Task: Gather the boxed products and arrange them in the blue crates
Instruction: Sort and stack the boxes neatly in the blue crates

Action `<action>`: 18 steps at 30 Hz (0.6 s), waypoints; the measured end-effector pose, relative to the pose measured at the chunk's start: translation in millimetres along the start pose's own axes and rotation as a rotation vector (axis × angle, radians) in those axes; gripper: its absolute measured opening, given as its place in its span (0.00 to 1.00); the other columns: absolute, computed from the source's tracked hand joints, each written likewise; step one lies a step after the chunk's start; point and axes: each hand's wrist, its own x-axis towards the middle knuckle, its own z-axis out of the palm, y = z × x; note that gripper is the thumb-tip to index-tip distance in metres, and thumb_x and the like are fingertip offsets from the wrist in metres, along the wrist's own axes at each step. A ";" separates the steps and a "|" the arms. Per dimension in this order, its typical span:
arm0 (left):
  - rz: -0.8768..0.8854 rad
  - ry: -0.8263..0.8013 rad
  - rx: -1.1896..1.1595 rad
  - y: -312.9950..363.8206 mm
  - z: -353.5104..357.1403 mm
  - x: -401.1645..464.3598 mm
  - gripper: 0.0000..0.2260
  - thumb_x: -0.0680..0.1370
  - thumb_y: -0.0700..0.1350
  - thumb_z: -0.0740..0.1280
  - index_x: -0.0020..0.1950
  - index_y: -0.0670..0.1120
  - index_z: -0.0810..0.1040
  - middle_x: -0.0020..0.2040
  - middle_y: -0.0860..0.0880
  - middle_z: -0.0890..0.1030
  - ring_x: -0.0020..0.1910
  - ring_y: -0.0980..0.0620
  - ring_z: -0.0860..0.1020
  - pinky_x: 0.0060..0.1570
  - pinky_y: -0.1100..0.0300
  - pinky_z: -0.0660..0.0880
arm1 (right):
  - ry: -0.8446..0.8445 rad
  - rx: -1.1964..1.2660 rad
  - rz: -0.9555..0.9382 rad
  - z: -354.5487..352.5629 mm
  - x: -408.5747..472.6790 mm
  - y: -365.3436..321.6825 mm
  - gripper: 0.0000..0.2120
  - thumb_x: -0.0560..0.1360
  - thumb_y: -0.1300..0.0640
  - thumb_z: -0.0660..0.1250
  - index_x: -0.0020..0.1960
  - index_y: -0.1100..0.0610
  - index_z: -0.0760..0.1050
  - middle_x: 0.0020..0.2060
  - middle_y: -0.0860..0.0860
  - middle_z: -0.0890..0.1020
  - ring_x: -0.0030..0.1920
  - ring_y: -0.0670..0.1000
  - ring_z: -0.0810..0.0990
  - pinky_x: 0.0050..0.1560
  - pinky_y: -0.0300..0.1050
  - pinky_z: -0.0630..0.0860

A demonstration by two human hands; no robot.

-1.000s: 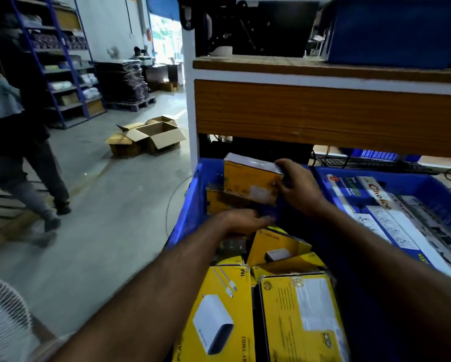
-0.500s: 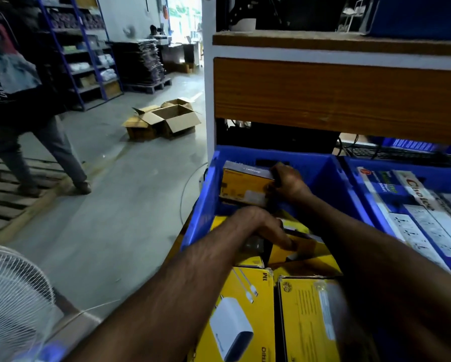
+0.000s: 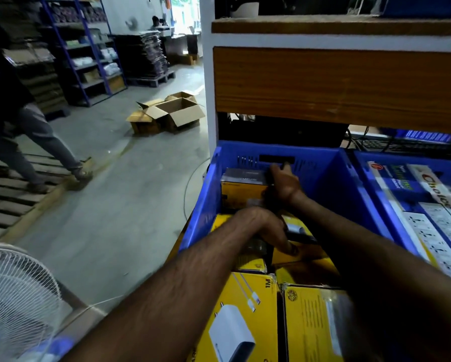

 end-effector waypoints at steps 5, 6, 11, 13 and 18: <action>0.006 -0.011 0.003 -0.9 1.1 1.3 0.33 0.76 0.65 0.62 0.75 0.48 0.66 0.72 0.48 0.70 0.65 0.46 0.73 0.64 0.52 0.71 | -0.035 -0.083 -0.129 -3.8 -1.3 0.4 0.16 0.82 0.58 0.55 0.66 0.61 0.70 0.64 0.62 0.71 0.61 0.64 0.72 0.57 0.49 0.70; 0.001 -0.012 0.012 -0.9 0.8 0.2 0.33 0.76 0.66 0.61 0.75 0.47 0.65 0.73 0.48 0.69 0.67 0.46 0.71 0.64 0.53 0.70 | -0.055 -0.051 -0.116 -5.8 -2.2 0.4 0.17 0.81 0.58 0.56 0.67 0.62 0.70 0.65 0.61 0.71 0.63 0.63 0.71 0.54 0.45 0.69; 0.015 0.023 -0.003 -1.3 -2.8 -10.3 0.30 0.79 0.62 0.61 0.76 0.48 0.63 0.75 0.49 0.66 0.70 0.45 0.68 0.56 0.58 0.66 | -0.083 -0.007 -0.198 -31.9 -28.8 12.6 0.18 0.78 0.61 0.63 0.67 0.61 0.70 0.66 0.60 0.74 0.61 0.61 0.76 0.54 0.48 0.75; 0.041 0.025 0.001 -2.1 -3.0 -12.2 0.29 0.80 0.60 0.60 0.77 0.49 0.61 0.76 0.48 0.64 0.71 0.45 0.67 0.59 0.57 0.66 | -0.015 -0.015 -0.185 -44.6 -38.3 19.5 0.20 0.76 0.61 0.66 0.68 0.55 0.70 0.64 0.55 0.72 0.59 0.57 0.76 0.55 0.47 0.76; 0.036 0.035 0.059 -1.7 -0.6 -13.2 0.31 0.78 0.63 0.62 0.76 0.48 0.63 0.75 0.48 0.66 0.71 0.45 0.67 0.65 0.52 0.68 | -0.092 0.002 -0.164 -75.9 -73.0 22.3 0.11 0.77 0.60 0.64 0.59 0.57 0.78 0.53 0.54 0.81 0.54 0.54 0.79 0.51 0.49 0.75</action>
